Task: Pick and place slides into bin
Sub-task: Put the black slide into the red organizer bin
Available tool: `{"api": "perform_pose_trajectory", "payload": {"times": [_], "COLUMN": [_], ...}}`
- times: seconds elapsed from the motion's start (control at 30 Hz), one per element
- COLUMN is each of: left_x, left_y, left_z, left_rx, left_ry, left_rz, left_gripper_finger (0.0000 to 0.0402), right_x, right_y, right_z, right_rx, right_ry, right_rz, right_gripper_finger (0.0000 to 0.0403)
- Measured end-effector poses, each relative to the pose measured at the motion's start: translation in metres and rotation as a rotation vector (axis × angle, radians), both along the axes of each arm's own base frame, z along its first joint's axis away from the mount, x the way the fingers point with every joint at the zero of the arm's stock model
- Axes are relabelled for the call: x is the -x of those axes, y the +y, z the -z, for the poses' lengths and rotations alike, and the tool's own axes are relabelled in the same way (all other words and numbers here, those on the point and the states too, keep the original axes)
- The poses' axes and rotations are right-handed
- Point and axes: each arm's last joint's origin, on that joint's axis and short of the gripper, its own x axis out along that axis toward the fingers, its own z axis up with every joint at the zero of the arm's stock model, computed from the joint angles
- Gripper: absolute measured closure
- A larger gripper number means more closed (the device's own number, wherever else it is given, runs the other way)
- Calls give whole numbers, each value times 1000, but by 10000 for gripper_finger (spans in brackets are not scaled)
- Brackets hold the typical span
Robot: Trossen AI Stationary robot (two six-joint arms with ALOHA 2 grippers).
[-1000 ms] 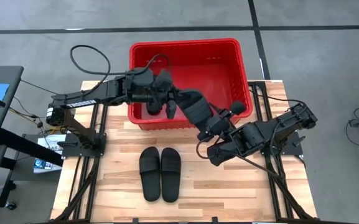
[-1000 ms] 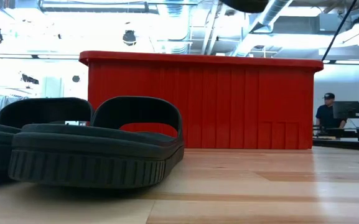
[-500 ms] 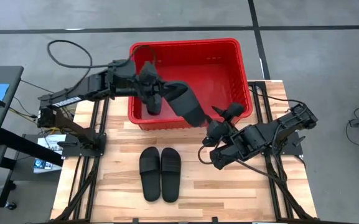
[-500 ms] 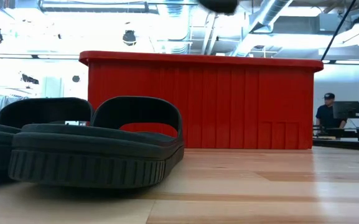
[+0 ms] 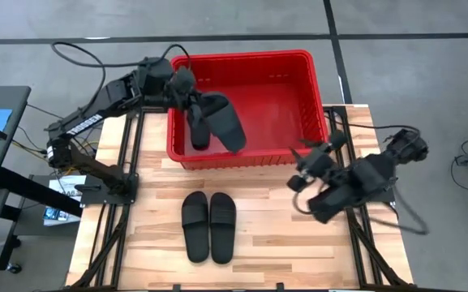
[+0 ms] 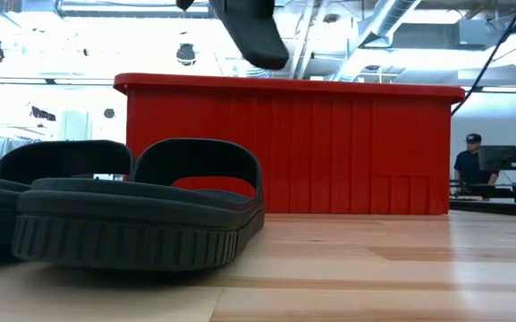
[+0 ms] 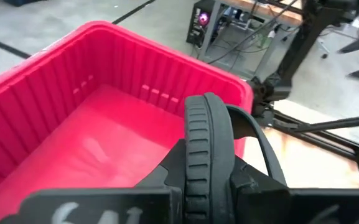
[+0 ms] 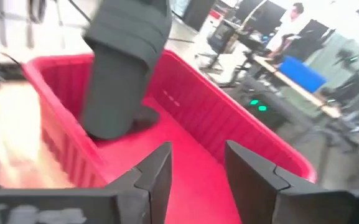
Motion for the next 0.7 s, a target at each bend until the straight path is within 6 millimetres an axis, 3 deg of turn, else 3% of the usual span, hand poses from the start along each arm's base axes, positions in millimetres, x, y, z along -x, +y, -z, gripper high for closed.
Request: {"api": "perform_pose_trajectory", "payload": {"times": [0.27, 0.5, 0.7], "left_x": [11, 14, 6], "left_y": [32, 61, 83], "left_z": [1, 3, 18], "left_rx": [-38, -179, -138], "left_ry": [-1, 44, 78], "left_rz": [-89, -266, -200], "left_gripper_finger": [379, 379, 379], "right_x": [49, 67, 73], "right_y": [-7, -15, -20], "right_z": [-29, -38, -42], "right_rx": [-93, -86, -85], "right_ry": [-130, -158, -160], "right_rz": [-103, -139, -145], "right_gripper_finger": [275, 274, 275]}}
